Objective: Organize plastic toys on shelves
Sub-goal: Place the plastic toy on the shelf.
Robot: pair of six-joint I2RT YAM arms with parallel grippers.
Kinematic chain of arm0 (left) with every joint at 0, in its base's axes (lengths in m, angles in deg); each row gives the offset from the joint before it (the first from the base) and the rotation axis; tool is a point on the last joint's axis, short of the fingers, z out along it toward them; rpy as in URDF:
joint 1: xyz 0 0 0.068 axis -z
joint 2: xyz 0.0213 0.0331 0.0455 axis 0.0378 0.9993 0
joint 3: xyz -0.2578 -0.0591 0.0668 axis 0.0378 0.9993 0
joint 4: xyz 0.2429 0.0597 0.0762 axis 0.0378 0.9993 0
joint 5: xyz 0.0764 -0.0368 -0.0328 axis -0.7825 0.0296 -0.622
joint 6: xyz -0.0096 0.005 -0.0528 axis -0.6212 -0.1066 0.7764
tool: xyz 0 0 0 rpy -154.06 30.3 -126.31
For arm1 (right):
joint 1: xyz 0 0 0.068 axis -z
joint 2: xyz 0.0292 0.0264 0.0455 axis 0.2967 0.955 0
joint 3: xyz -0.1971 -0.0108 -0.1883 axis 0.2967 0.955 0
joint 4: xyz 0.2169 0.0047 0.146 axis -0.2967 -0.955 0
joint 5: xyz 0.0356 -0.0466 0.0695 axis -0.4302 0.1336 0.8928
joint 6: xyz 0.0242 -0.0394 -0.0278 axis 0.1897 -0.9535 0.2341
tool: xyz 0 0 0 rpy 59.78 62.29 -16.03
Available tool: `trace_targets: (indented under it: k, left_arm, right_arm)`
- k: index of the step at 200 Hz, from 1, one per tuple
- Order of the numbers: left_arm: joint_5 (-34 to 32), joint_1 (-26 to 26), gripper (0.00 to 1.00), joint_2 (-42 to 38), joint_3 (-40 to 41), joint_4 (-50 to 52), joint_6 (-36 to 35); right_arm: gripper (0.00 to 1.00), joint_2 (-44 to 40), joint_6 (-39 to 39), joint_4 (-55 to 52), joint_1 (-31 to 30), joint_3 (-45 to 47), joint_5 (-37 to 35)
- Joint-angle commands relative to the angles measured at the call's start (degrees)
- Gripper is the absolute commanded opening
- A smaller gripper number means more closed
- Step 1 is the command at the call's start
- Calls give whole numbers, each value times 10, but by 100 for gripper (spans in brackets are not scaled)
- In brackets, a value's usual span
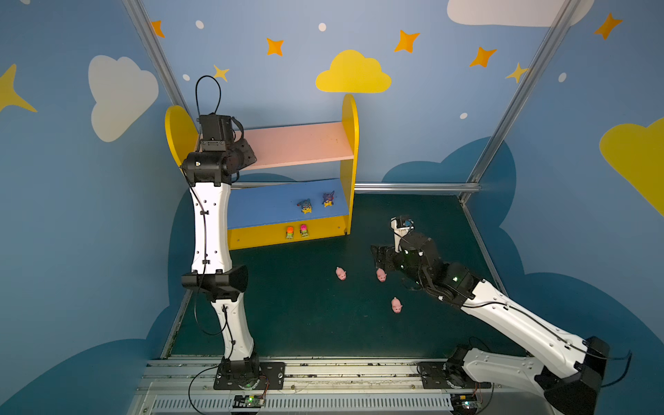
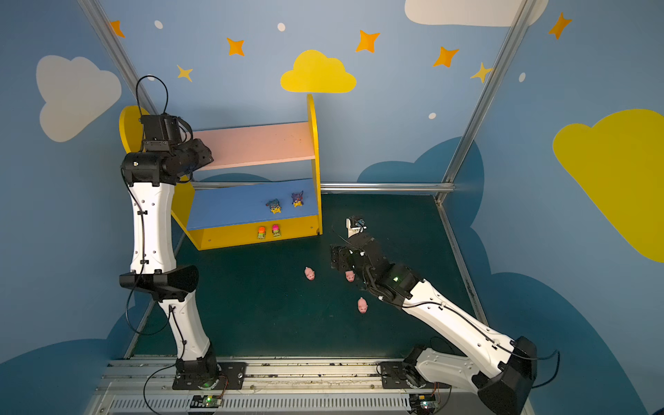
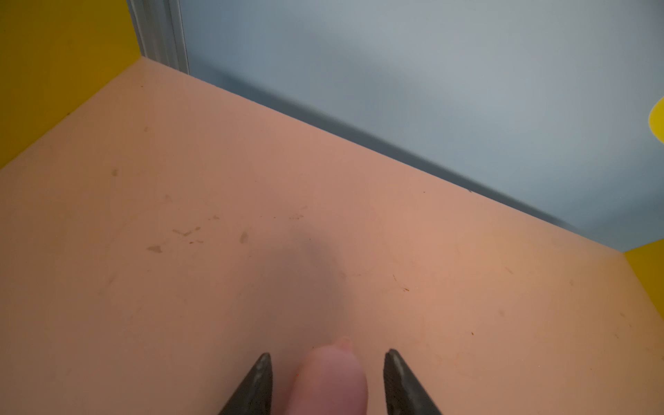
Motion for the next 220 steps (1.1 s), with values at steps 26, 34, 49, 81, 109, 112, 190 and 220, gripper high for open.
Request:
trace_targets:
  k: [26,34,49,81,109,112,190,220]
  left_arm:
    - [2,-3,63,-8,-11,-13,-15]
    - [3,-2,63,-13,-12,-15,-16]
    - [2,0,66,-27,-11,-18,-20]
    - [0,1,74,-60,-12,-15,-20]
    - [-3,12,75,-93,-3,4,-13]
    - [-5,13,75,-98,-2,7,-13]
    - [-94,181,75,-340,370,-84,49]
    - [-128,264,74,-456,578,-136,111]
  right_arm:
    - [84,13,-2,11,5,-26,10]
    - [84,15,-2,12,5,-27,12]
    - [84,13,-4,15,5,-28,15]
    - [84,-3,-8,16,5,-24,17]
    - [84,-21,-20,12,2,-16,17]
    - [84,-24,-22,12,3,-15,17]
    - [84,-140,-2,-36,-32,57,-14]
    - [84,-196,12,-66,-62,89,-36]
